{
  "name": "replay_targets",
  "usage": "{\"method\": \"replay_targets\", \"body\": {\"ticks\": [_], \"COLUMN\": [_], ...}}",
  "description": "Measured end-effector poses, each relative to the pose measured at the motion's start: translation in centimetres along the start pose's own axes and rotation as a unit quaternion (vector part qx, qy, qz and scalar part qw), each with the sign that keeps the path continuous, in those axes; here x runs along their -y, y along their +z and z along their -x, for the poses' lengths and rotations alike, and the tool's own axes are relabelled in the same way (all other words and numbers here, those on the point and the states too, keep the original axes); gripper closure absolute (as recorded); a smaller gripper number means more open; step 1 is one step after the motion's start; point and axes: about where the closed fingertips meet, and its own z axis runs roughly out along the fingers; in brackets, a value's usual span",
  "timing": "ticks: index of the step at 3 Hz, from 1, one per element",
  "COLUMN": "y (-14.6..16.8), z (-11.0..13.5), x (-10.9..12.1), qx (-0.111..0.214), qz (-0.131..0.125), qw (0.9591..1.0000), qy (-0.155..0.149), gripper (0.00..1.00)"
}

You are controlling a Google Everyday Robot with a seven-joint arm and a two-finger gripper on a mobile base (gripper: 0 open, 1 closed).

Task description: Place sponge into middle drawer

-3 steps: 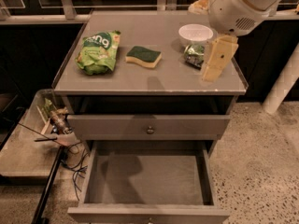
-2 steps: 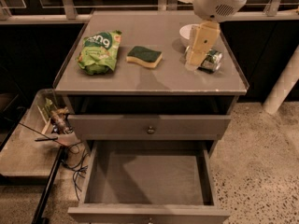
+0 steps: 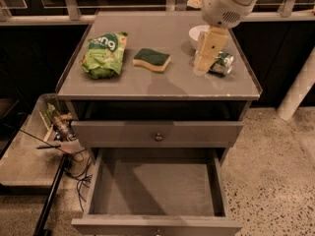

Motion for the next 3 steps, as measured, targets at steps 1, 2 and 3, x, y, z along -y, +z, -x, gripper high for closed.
{"method": "replay_targets", "body": {"ticks": [1,2,3], "y": [2.9,5.8,8.6], "z": [-1.1,-2.1,-3.0], "x": [1.4,2.5,3.4], "qx": [0.007,0.019,0.028], "qz": [-0.005,-0.007,-0.002], "qw": [0.9999,0.9991,0.9973], "qy": [0.015,0.037,0.068], "gripper": [0.00,0.00,0.00]}}
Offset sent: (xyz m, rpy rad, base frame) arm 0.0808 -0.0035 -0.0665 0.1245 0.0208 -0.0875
